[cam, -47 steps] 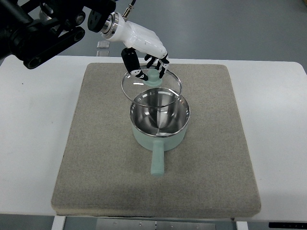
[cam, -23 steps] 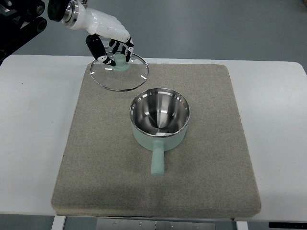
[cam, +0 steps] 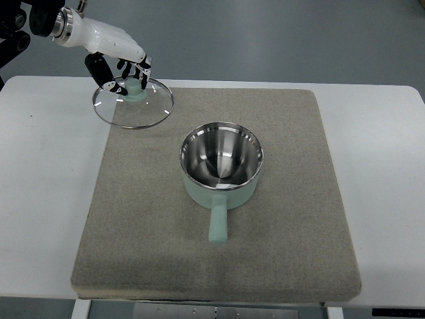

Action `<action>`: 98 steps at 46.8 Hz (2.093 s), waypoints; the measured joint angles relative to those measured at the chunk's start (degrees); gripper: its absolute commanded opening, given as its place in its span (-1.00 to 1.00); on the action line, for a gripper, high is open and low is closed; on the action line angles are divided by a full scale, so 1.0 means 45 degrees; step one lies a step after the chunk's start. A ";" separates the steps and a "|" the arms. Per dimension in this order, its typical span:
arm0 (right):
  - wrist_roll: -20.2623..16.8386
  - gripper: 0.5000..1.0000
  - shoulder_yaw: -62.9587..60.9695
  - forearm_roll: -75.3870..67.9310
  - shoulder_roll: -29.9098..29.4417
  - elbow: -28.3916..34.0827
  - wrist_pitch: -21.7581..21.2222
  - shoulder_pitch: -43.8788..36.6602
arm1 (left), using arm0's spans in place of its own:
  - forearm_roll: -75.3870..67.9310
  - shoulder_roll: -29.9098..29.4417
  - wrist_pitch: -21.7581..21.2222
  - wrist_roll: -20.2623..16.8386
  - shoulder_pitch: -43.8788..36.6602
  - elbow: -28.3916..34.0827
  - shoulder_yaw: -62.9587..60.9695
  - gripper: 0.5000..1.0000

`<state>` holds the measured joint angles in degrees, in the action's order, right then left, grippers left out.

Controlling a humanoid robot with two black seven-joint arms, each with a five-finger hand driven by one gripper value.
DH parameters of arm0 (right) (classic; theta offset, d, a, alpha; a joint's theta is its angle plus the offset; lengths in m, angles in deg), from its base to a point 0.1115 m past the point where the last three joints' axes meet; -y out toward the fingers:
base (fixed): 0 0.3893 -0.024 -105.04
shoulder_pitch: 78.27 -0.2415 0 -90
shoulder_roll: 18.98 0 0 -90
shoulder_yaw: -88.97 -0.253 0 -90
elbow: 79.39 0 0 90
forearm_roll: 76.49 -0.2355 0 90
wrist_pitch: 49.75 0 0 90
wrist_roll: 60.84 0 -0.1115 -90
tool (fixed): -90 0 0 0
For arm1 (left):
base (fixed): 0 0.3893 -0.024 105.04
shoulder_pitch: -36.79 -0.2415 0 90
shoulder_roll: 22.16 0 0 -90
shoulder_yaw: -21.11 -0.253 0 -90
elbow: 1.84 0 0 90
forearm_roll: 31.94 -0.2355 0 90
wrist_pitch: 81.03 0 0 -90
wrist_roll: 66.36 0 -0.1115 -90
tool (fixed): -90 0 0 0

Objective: Place lid left of pot with left hand
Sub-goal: 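Carry the lid beside the pot and lower it onto the pad, then open the left hand and release the lid knob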

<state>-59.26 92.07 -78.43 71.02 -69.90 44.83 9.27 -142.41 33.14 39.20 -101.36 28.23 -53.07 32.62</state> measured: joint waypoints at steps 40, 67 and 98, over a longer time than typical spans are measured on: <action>0.0000 0.69 -0.0002 0.0000 0.0000 0.0000 -0.0001 0.0000 | 0.0171 0.0544 -0.1491 0.0001 -0.0779 0.0076 -0.1897 -1.00; 0.0000 0.69 -0.0004 0.0000 0.0000 0.0000 -0.0002 -0.0001 | 0.0862 0.0806 -0.3191 0.0002 -0.1440 0.0503 -0.1685 -1.00; 0.0000 0.69 -0.0003 0.0000 0.0000 0.0000 -0.0002 -0.0001 | 0.1516 0.0482 -0.4741 0.0002 -0.2355 0.0695 -0.1700 -0.94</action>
<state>-59.26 92.05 -78.43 71.02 -69.90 44.82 9.27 -135.59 35.31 17.86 -101.35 17.63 -49.95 24.97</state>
